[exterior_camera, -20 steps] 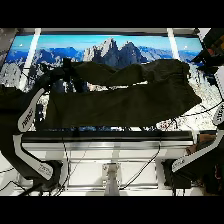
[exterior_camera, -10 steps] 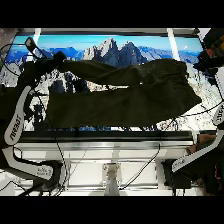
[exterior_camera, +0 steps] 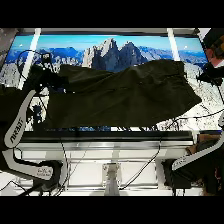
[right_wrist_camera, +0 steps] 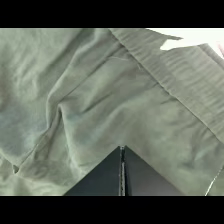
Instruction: Fold the clothes and pants, and hang the long-sleeved shirts on hangers.
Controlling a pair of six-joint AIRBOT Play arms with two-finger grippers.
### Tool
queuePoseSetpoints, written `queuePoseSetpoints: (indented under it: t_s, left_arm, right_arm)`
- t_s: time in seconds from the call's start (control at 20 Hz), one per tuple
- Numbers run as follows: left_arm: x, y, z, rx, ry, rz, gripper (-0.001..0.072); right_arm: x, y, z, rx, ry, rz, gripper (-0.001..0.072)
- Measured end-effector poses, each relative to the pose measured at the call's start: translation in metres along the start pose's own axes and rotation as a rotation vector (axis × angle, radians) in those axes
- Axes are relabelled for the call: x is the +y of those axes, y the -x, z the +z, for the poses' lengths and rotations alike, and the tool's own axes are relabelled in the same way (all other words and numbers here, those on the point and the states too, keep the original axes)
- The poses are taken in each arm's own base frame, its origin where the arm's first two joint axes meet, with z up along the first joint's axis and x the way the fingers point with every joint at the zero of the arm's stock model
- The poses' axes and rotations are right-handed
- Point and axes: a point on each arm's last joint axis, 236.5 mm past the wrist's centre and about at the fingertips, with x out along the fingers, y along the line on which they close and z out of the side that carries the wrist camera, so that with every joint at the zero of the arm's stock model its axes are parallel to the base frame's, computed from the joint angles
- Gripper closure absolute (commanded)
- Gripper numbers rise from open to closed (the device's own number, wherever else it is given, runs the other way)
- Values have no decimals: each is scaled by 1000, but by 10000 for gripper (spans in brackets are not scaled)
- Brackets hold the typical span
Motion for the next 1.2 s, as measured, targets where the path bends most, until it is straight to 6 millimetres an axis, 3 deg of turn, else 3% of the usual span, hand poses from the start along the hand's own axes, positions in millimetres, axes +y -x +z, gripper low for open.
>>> queuePoseSetpoints:
  t_s: [0.15,0.25,0.4,0.55,0.65,0.75,0.85,0.95,1.05,1.2]
  left_arm:
    - [-14,18,11,-59,-33,-22,700]
    - [-26,43,28,-139,-46,-53,700]
    - [-42,104,60,-307,-62,-114,700]
    - [-49,181,85,-485,-69,-171,700]
    - [-50,222,87,-550,-71,-195,700]
    - [-50,248,79,-563,-77,-205,700]
    - [-51,257,67,-536,-87,-205,700]
    - [-52,250,58,-494,-97,-192,700]
    - [-52,227,53,-438,-103,-166,700]
    - [-51,170,53,-354,-88,-129,700]
  right_arm:
    - [9,-1,0,0,5,33,673]
    - [17,-3,0,0,14,47,673]
    - [28,-7,0,-5,29,61,672]
    - [36,-11,0,-8,44,67,672]
    - [42,-13,-1,-8,55,70,672]
    - [47,-15,-2,-6,64,73,672]
    - [51,-17,-2,-4,70,74,672]
    - [54,-18,-4,-1,77,75,672]
    - [57,-19,-5,4,82,76,672]
    - [58,-20,-7,11,87,75,672]
